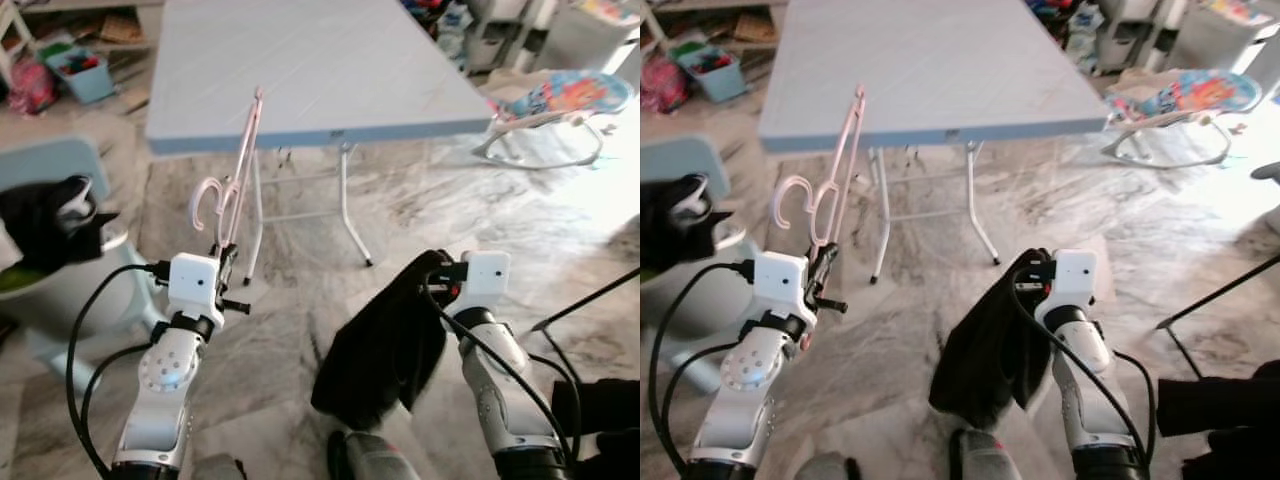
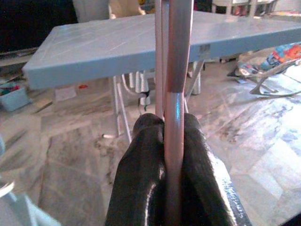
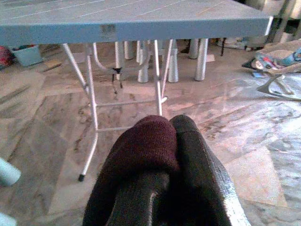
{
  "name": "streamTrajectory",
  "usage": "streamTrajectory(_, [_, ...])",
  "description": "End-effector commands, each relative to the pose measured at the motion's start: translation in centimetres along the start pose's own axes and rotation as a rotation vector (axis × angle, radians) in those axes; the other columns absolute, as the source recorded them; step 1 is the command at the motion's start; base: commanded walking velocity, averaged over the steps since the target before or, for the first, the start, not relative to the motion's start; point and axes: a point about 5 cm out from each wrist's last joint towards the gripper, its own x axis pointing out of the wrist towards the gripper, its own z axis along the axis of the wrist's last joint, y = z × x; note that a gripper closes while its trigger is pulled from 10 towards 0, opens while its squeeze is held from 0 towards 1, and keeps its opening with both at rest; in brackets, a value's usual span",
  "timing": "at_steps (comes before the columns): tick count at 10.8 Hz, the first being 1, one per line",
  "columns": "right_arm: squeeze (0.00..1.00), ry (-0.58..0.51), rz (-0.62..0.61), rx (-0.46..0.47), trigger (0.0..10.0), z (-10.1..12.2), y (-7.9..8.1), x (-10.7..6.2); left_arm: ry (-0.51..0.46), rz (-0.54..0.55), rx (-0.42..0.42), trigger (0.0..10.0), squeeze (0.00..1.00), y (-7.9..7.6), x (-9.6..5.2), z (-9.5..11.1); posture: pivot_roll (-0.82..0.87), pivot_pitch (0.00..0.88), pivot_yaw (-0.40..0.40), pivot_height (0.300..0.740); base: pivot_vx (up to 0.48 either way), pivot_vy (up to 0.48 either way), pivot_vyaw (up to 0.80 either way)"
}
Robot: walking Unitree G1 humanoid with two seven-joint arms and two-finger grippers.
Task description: Hang hanger
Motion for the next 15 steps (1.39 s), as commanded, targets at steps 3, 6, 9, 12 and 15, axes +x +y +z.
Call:
streamTrajectory(3, [0.0,-0.079,-0.009,-0.02,10.0,1.8,-0.1,0.6,-0.028,-0.017,0.002,10.0,0.0,-0.2,0.4,0.8,-0.07,0.106,-0.045,0.74,0.4,0.08,0.0])
streamTrajectory(6, [0.0,-0.098,0.011,-0.046,10.0,2.3,0.1,1.1,-0.037,0.016,0.011,10.0,0.0,0.2,0.3,0.9,-0.06,0.108,-0.051,0.74,0.401,0.171,0.0])
streamTrajectory(9, [0.0,-0.137,0.026,-0.071,10.0,3.4,-0.1,1.3,-0.111,0.105,0.092,10.0,0.0,1.4,0.7,2.7,-0.05,0.107,-0.055,0.74,0.39,0.279,0.0])
streamTrajectory(12, [0.0,-0.224,0.013,-0.073,10.0,5.8,-0.1,2.0,-0.084,0.066,0.112,10.0,0.0,1.3,1.3,2.4,-0.05,0.103,-0.053,0.74,0.358,0.266,0.0])
streamTrajectory(15, [0.0,-0.216,-0.001,-0.069,10.0,5.2,0.0,2.4,-0.068,0.043,0.11,10.0,0.0,1.8,1.6,2.4,-0.02,0.087,-0.056,0.74,0.0,0.0,0.0])
